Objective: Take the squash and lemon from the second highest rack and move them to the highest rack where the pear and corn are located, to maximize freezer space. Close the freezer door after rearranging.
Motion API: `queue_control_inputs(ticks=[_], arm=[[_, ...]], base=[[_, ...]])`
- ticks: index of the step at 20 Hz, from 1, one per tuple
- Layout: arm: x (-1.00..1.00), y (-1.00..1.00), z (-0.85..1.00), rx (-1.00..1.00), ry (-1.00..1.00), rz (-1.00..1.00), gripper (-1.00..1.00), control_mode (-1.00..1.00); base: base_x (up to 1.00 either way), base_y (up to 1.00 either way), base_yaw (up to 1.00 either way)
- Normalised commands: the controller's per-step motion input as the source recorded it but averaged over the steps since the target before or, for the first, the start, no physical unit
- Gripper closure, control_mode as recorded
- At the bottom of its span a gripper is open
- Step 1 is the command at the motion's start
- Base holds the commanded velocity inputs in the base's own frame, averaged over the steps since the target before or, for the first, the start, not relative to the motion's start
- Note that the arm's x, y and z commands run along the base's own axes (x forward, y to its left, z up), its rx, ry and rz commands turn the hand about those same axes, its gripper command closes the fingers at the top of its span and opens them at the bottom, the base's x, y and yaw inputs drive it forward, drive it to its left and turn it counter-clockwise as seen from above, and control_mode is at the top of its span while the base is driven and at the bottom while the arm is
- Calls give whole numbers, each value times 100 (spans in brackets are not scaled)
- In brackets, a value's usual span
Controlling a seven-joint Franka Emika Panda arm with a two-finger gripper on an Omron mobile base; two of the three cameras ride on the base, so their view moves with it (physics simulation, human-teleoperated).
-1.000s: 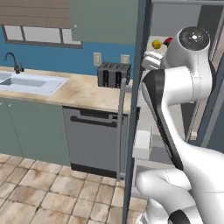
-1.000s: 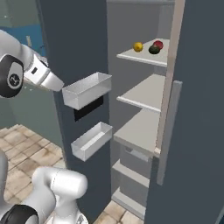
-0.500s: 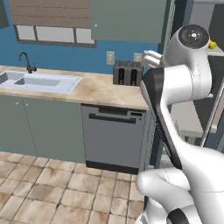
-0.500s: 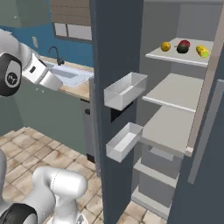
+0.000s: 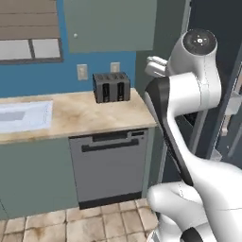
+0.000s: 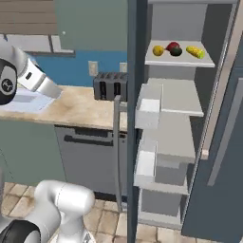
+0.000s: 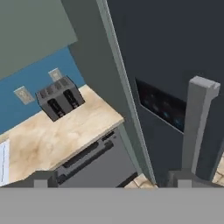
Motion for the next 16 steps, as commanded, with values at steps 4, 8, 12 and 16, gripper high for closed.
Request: queue_control_inputs(ticks=[4, 8, 12, 16], arm=[[0, 0, 0, 0, 0, 0, -100, 100], [0, 0, 0, 0, 0, 0, -100, 100], [0, 0, 0, 0, 0, 0, -100, 100], [0, 0, 0, 0, 0, 0, -100, 100]], base=[[55, 66, -100], [69, 79, -79], [55, 56, -46], [47, 17, -47]])
